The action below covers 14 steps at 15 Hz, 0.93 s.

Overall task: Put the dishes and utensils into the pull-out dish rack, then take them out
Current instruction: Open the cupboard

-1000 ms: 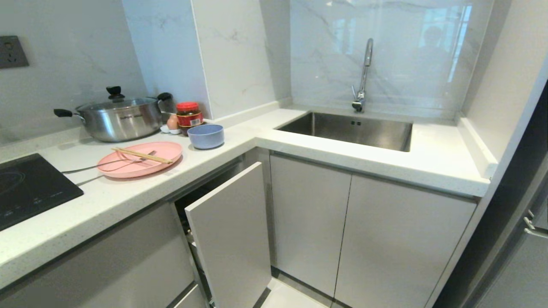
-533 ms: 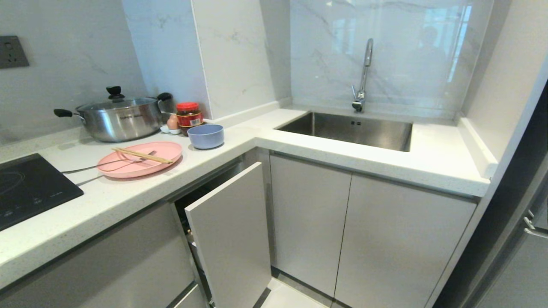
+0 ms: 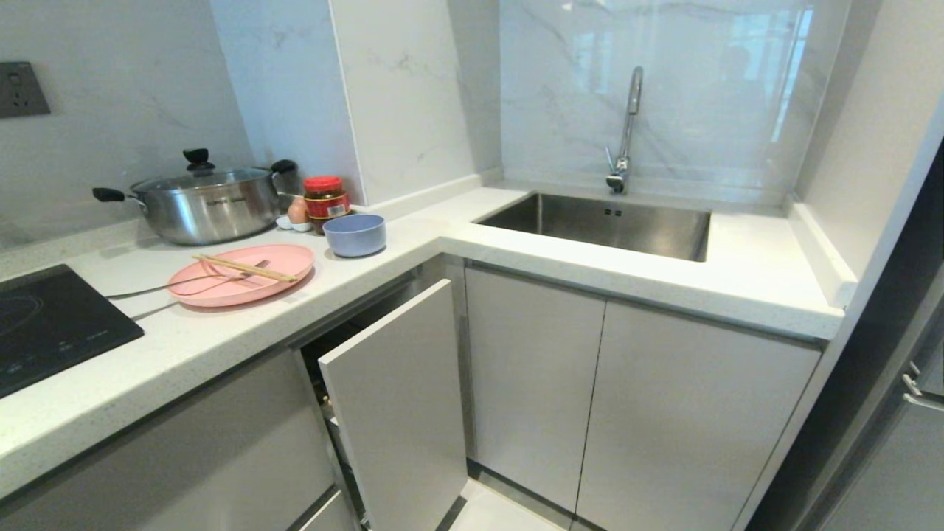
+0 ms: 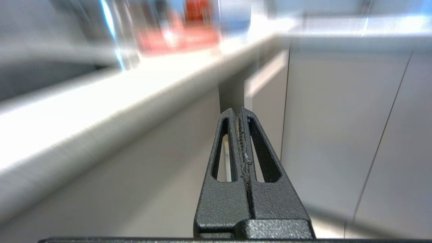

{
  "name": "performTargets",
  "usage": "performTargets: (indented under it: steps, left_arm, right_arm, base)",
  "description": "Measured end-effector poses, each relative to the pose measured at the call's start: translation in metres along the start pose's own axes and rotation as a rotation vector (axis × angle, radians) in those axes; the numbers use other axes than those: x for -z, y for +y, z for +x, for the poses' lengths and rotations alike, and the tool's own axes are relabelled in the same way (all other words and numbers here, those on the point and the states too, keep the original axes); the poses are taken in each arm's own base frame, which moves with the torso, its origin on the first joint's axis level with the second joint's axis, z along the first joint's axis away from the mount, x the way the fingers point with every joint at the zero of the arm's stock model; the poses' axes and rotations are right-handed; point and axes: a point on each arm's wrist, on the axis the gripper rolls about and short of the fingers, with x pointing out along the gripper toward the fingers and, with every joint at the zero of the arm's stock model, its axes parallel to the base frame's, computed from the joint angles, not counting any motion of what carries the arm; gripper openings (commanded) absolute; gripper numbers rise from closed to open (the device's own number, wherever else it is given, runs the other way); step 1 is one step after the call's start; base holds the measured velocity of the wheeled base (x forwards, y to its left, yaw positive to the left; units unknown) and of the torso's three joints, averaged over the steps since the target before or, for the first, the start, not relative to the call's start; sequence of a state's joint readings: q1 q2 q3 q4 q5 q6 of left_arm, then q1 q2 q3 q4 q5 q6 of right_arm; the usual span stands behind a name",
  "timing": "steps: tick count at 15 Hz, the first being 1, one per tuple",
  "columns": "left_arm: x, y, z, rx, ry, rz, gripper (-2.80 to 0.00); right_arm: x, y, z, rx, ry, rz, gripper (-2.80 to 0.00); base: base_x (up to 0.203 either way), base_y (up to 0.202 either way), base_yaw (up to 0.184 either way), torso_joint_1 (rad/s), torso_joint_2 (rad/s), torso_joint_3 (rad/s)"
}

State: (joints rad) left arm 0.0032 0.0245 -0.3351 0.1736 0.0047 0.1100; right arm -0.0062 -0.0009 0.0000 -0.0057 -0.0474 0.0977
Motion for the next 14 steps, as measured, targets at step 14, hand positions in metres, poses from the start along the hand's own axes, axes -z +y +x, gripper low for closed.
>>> performTargets:
  steps: [14]
  left_arm:
    - [-0.222, 0.017, 0.184, 0.087, 0.225, -0.02, -2.8]
  right_arm:
    - [0.0, 0.0, 0.0, 0.0, 0.0, 0.0, -2.8]
  base:
    - [0.0, 0.0, 0.0, 0.0, 0.0, 0.0]
